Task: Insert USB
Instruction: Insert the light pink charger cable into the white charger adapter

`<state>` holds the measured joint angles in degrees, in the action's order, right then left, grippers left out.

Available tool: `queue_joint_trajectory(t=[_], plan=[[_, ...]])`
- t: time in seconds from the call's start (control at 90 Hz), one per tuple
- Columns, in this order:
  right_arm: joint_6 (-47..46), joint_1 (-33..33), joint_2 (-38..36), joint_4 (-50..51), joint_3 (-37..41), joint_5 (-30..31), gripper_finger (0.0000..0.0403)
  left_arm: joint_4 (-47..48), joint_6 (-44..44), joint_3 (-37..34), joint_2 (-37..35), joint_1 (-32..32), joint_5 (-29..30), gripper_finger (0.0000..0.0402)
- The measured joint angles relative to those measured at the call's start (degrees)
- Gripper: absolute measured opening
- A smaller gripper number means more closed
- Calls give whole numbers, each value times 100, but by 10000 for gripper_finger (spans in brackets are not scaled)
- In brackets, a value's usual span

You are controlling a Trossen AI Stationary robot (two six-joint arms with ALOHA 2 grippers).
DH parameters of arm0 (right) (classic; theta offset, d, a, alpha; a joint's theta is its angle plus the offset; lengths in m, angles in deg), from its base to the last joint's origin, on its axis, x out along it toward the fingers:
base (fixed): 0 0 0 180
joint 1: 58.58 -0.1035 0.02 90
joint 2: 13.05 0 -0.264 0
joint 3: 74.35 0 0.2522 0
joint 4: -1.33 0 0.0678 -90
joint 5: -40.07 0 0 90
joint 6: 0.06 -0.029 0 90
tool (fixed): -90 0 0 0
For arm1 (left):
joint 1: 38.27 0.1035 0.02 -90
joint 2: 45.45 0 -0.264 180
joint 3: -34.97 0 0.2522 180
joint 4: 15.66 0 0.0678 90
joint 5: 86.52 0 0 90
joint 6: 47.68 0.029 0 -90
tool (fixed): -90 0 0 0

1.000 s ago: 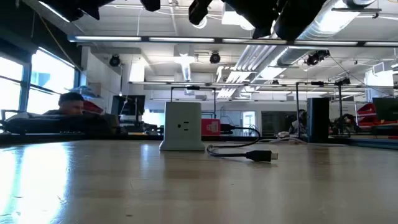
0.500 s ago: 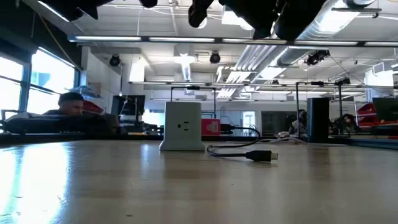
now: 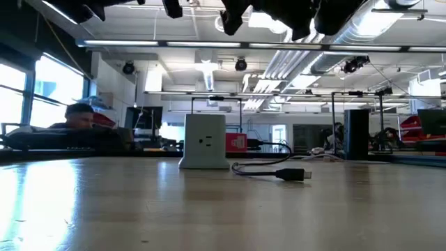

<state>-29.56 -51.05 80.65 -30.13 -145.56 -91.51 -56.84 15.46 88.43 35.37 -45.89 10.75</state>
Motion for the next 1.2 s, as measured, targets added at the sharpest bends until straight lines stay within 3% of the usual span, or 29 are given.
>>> queue_joint_trajectory(t=[0.233,0.5,0.744,0.9,1.067,1.2], plan=[[669,289,-328,1282,2,29,249,154,0,-3,-6,18,-76,99],[466,438,-350,1299,4,-202,249,156,-5,-7,-20,208,206,99],[505,745,-758,1712,11,-129,248,225,-267,-4,-24,378,-74,99],[942,840,-995,2575,7,582,235,206,-479,-4,-78,429,-523,99],[1457,820,-1017,3499,4,1510,216,226,-748,-4,-175,514,-522,99],[1775,854,-1017,4513,4,2852,201,297,-1176,-4,-293,606,-501,99]])
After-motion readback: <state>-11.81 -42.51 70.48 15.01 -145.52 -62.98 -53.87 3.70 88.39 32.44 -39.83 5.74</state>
